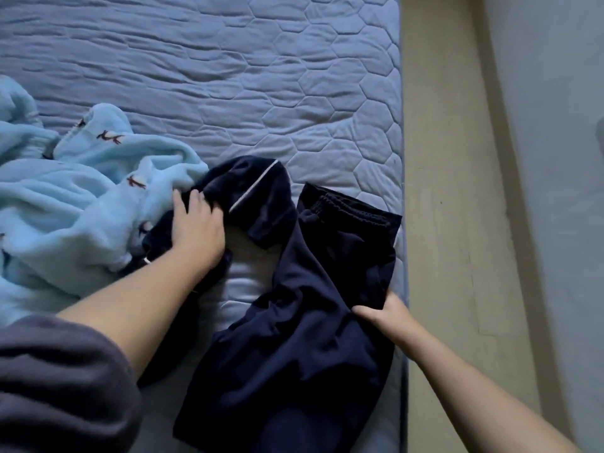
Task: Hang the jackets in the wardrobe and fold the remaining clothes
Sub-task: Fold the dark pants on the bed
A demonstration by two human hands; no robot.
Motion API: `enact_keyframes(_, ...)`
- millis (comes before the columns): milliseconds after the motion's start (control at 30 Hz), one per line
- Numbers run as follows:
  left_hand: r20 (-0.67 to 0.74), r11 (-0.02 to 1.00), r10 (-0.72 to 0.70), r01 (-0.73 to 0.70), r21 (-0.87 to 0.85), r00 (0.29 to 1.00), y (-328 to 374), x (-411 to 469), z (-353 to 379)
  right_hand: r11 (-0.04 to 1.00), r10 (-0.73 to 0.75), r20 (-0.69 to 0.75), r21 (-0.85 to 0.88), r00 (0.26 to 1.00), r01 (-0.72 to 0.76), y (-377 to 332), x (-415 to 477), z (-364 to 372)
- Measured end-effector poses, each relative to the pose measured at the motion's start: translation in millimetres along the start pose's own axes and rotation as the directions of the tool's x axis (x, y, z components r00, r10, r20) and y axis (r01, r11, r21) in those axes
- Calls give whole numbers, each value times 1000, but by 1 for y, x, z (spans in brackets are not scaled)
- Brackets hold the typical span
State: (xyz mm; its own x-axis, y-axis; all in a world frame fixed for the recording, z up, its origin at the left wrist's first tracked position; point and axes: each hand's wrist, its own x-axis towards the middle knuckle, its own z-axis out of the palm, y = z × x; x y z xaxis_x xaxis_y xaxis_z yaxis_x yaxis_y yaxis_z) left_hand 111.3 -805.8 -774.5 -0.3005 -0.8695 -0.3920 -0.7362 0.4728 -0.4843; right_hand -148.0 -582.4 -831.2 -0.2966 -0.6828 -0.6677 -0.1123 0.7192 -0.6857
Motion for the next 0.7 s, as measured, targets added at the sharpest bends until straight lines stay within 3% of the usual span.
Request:
enact_keyframes(67,-135,967,3,-38,-254,991,27,-21,-17,987,28,30,156,999,-33,-6,-2,-3)
enact_keyframes(167,-239,737,-106,-85,-670,965,62,-56,-35,907,85,2,413,996,-79,-24,4,-11)
enact_keyframes(200,-197,633,-121,-77,-770,973,72,-69,-34,870,109,-15,484,994,-88,-31,10,-14)
enact_keyframes(267,26,422,-44,42,-906,999,85,-94,-21,828,129,-29,553,991,-91,-50,23,-19)
enact_keyframes(333,244,340,98,198,-919,965,88,-114,0,840,117,-46,538,992,-74,-67,33,-21)
enact_keyframes(433,410,431,124,322,-843,904,81,-134,27,896,101,-162,444,982,-19,-78,39,-22)
enact_keyframes(500,497,408,169,399,-821,851,75,-142,41,911,98,-186,412,978,-13,-78,35,-24)
enact_keyframes(700,570,193,420,544,-817,706,63,-185,65,954,58,-229,301,972,14,-79,18,-30)
